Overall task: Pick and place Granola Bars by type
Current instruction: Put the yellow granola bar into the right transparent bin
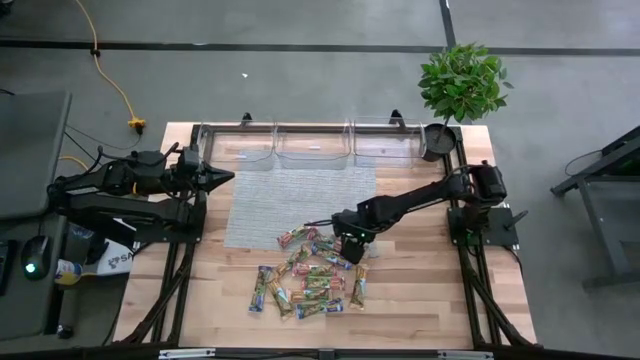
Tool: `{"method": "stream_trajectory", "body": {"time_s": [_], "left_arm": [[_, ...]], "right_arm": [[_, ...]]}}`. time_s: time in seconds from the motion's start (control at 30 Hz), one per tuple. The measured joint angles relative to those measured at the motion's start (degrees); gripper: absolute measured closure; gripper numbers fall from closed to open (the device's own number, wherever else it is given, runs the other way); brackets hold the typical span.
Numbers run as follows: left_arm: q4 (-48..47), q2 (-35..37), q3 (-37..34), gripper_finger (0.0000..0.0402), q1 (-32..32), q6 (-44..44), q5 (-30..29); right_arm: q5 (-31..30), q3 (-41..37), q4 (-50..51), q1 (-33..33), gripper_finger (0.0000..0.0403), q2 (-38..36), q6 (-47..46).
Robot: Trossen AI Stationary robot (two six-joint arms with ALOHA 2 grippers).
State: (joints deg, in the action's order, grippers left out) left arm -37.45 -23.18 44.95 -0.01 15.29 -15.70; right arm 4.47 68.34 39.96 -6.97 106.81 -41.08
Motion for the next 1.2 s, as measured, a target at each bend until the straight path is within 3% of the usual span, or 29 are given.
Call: {"method": "stream_trajectory", "body": {"time_s": [0.5, 1.2], "left_arm": [[0.0, 0.0, 0.0, 0.0401, 0.0, 0.0, 0.0], [0.0, 0.0, 0.0, 0.0401, 0.0, 0.0, 0.0]], "right_arm": [[-0.7, 0.2, -1.2, -2.4, 0.0140, 3.2, -0.3], [0.4, 0.0, -0.5, -2.4, 0.0301, 2.9, -0.6]]}}
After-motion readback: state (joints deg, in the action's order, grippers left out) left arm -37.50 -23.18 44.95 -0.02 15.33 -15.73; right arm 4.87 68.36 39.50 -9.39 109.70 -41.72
